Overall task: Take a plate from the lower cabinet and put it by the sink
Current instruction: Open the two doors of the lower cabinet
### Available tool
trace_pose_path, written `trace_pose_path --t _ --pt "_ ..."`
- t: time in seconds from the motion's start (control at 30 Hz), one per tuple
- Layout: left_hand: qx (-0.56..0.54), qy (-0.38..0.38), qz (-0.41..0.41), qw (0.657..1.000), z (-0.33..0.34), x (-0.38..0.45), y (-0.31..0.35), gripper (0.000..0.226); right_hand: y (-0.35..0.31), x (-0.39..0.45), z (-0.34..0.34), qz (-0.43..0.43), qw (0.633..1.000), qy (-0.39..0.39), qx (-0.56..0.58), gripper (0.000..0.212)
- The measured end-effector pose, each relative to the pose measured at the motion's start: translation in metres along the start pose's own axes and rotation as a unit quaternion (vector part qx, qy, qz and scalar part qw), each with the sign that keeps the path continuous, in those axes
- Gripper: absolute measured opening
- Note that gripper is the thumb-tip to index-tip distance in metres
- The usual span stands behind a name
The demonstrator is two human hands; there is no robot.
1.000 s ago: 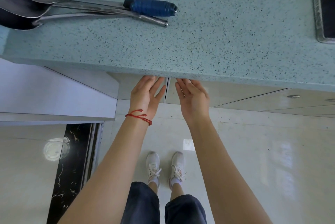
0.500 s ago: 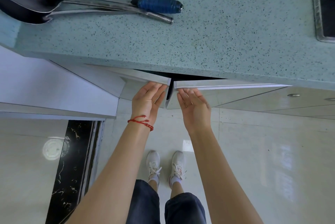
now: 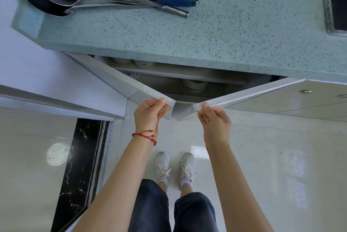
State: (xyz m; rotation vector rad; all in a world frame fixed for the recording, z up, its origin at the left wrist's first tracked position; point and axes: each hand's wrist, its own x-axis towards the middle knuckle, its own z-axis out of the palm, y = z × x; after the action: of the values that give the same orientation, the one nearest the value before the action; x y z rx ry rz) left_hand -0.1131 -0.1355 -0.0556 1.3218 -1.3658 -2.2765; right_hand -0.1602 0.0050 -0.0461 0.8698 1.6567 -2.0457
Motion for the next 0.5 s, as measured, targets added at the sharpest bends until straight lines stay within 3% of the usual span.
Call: trace_pose_path --t 0.5 --pt "0.031 0.025 0.003 0.999 -0.067 -0.042 -0.008 0.012 0.015 -0.038 -0.079 -0.031 0.998 0.001 -0.062 0.019"
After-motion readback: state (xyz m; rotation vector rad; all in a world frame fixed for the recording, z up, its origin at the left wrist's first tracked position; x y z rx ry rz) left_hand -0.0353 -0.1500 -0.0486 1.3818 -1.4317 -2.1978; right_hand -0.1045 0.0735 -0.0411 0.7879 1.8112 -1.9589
